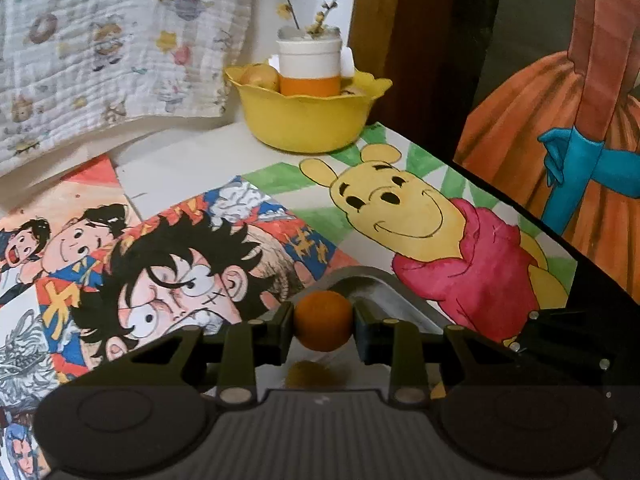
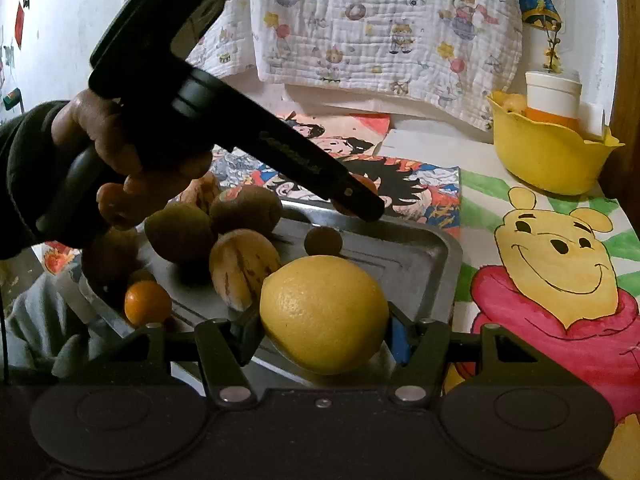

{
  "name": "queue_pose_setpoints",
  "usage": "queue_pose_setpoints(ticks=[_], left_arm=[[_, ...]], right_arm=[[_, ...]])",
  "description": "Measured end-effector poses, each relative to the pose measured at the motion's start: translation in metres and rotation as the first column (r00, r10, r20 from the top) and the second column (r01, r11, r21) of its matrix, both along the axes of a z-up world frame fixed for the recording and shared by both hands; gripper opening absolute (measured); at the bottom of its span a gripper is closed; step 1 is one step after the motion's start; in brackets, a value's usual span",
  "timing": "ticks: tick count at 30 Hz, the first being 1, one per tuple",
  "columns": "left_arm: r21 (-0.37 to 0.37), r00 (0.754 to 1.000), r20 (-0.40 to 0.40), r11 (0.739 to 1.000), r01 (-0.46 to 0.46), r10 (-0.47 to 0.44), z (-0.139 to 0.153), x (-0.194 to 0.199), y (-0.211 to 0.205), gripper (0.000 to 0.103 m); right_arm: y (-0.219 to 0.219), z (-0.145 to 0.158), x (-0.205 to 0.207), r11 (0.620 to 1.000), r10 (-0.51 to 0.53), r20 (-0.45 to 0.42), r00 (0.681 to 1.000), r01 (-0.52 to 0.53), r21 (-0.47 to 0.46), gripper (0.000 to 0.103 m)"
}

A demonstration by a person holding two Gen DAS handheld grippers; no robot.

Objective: Organize fruits
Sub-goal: 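Lower the lemon into the tray and open the right tool while the left tool releases the tangerine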

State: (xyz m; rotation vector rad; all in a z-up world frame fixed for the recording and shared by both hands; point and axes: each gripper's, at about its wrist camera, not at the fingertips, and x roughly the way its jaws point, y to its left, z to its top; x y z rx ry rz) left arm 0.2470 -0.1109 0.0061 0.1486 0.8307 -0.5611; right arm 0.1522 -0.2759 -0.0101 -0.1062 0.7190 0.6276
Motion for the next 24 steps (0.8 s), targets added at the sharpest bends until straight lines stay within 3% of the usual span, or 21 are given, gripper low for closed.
queue_pose_setpoints(ticks=[13, 24], left_arm=[[0.065, 0.998, -0.041, 0.996, 0.056, -0.053, -0.015, 0.003, -0.028, 0.034], [0.093, 0.998, -0.045, 0.995, 0.040, -0.036, -0.019, 0.006, -0.033, 0.034]], right_arm=[[-0.005, -0.005, -0.001, 1.000, -0.008, 0.020, 1.000, 0.009, -0.029, 0.064], [-0.005, -0.005, -0.002, 0.999, -0.016, 0.029, 0.999, 0.017, -0.028, 0.064]])
